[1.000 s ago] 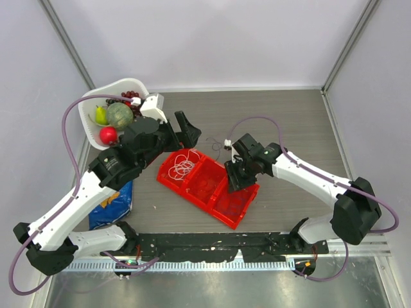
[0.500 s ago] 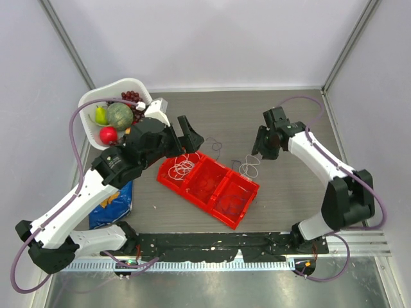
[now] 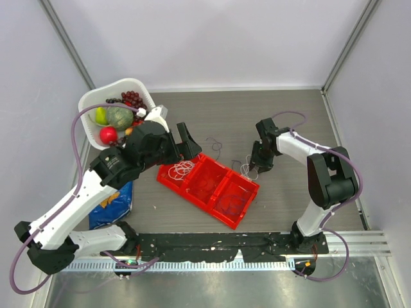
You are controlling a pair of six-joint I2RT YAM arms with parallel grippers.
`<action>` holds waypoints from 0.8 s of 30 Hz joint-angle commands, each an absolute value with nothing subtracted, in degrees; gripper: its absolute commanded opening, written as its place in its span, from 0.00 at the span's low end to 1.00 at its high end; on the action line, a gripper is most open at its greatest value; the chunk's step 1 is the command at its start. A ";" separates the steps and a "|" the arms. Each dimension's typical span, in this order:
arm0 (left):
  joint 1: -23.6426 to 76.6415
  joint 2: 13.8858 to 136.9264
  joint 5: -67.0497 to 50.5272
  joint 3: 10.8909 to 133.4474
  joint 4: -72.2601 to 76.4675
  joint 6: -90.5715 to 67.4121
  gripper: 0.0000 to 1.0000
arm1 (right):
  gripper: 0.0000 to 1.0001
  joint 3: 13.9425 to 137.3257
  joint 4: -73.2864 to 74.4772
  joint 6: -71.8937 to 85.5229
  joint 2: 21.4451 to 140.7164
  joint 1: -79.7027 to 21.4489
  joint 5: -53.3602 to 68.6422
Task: Untangle the cables
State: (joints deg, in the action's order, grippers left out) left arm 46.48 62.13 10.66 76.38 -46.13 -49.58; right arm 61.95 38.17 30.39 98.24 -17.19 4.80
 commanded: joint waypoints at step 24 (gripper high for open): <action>46.23 65.04 7.30 79.54 -43.77 -50.27 0.96 | 0.42 58.62 37.35 24.08 97.82 -21.62 -11.33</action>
